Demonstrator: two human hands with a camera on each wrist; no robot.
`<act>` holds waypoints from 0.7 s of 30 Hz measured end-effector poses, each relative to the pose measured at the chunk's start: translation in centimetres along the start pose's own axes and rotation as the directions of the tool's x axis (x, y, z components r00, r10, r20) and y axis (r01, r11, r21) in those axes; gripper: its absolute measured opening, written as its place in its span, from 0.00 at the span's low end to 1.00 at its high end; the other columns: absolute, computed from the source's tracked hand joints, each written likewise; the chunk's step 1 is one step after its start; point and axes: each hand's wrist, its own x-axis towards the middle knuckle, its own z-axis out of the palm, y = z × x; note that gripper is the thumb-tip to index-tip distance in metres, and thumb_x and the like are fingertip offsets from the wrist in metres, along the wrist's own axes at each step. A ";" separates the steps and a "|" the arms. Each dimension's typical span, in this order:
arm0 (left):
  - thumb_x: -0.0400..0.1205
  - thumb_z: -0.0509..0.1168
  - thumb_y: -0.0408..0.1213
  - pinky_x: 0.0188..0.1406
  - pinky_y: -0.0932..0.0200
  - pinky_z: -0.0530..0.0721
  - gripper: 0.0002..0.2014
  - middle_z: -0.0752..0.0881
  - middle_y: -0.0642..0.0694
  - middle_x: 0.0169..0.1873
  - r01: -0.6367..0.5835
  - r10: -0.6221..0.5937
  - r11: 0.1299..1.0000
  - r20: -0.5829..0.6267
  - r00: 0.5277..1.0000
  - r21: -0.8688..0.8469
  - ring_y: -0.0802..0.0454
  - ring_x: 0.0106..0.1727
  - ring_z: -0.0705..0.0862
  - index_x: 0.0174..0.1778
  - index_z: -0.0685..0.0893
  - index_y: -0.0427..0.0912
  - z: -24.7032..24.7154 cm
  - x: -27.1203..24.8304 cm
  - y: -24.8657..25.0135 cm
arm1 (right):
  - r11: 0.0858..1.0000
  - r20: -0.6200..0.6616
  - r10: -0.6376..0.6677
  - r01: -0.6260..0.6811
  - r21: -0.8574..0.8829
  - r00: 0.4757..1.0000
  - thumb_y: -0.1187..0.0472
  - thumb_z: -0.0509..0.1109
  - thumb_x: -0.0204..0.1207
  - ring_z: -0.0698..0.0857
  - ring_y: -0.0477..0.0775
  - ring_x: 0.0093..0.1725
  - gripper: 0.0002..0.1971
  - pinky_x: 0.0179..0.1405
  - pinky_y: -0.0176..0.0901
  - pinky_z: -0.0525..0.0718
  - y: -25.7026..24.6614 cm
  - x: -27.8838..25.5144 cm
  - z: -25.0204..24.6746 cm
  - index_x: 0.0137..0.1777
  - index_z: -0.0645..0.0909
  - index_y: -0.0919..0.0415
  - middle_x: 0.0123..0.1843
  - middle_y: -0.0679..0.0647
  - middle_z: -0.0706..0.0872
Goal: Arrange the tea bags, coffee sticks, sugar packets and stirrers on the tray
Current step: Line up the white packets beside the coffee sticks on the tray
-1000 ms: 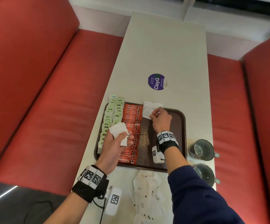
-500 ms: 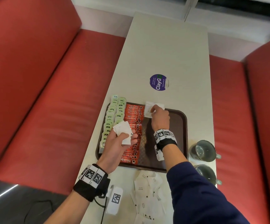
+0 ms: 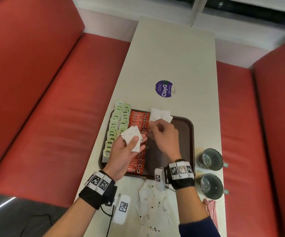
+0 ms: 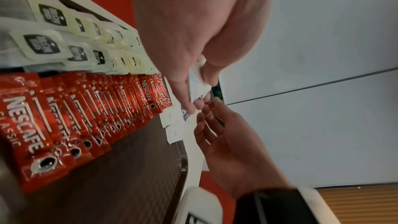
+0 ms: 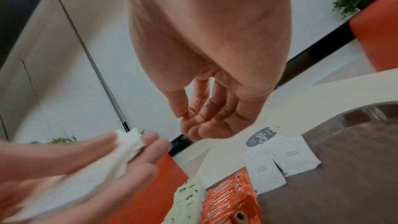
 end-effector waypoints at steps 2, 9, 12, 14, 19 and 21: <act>0.93 0.66 0.34 0.73 0.41 0.88 0.19 0.92 0.41 0.70 -0.013 0.012 1.000 -0.015 1.000 -0.008 0.44 0.74 0.89 0.82 0.80 0.43 0.3 0.0 0.0 | 0.996 0.040 0.027 -0.030 0.087 0.999 0.41 0.74 0.89 0.93 0.47 0.40 0.15 0.52 0.57 0.94 0.0 -2.5 -0.1 0.45 0.89 0.49 0.39 0.47 0.94; 0.95 0.63 0.39 0.72 0.43 0.90 0.16 0.92 0.35 0.67 -0.055 0.055 0.998 -0.010 0.998 0.038 0.38 0.71 0.90 0.75 0.85 0.36 1.5 -0.3 -0.2 | 0.945 0.216 0.122 -0.180 0.274 0.969 0.47 0.86 0.80 0.96 0.59 0.47 0.13 0.57 0.66 0.95 1.1 -7.1 1.4 0.54 0.88 0.51 0.45 0.55 0.96; 0.97 0.58 0.43 0.73 0.36 0.85 0.16 0.91 0.31 0.66 -0.037 0.037 0.999 -0.009 0.999 -0.013 0.37 0.66 0.91 0.69 0.88 0.38 2.0 -0.4 -0.1 | 0.897 0.208 0.156 -0.227 0.379 0.966 0.56 0.87 0.80 0.97 0.62 0.46 0.13 0.57 0.64 0.96 0.9 -7.1 1.6 0.57 0.87 0.59 0.44 0.60 0.96; 0.97 0.56 0.45 0.75 0.38 0.84 0.18 0.90 0.29 0.67 0.002 -0.003 0.995 -0.013 1.000 -0.095 0.37 0.69 0.90 0.73 0.85 0.39 1.9 -0.5 0.2 | 0.859 0.195 0.179 -0.250 0.447 0.964 0.61 0.86 0.80 0.95 0.59 0.44 0.14 0.54 0.57 0.95 0.9 -6.9 1.3 0.60 0.87 0.63 0.44 0.62 0.96; 0.97 0.59 0.34 0.73 0.46 0.87 0.16 0.92 0.43 0.70 0.017 -0.016 0.994 0.009 1.000 -0.105 0.46 0.73 0.89 0.80 0.80 0.46 1.3 -0.4 0.4 | 0.849 0.167 0.191 -0.248 0.466 0.967 0.60 0.85 0.82 0.93 0.56 0.43 0.12 0.48 0.46 0.92 1.5 -6.6 -0.2 0.61 0.89 0.63 0.46 0.63 0.96; 0.95 0.61 0.29 0.71 0.48 0.89 0.19 0.91 0.46 0.71 -0.010 0.011 1.000 0.028 1.000 -0.018 0.48 0.74 0.89 0.81 0.80 0.47 1.3 -0.3 0.1 | 0.859 0.164 0.183 -0.239 0.453 0.969 0.58 0.83 0.84 0.93 0.56 0.44 0.09 0.49 0.47 0.92 1.9 -6.5 -0.6 0.59 0.90 0.61 0.46 0.63 0.96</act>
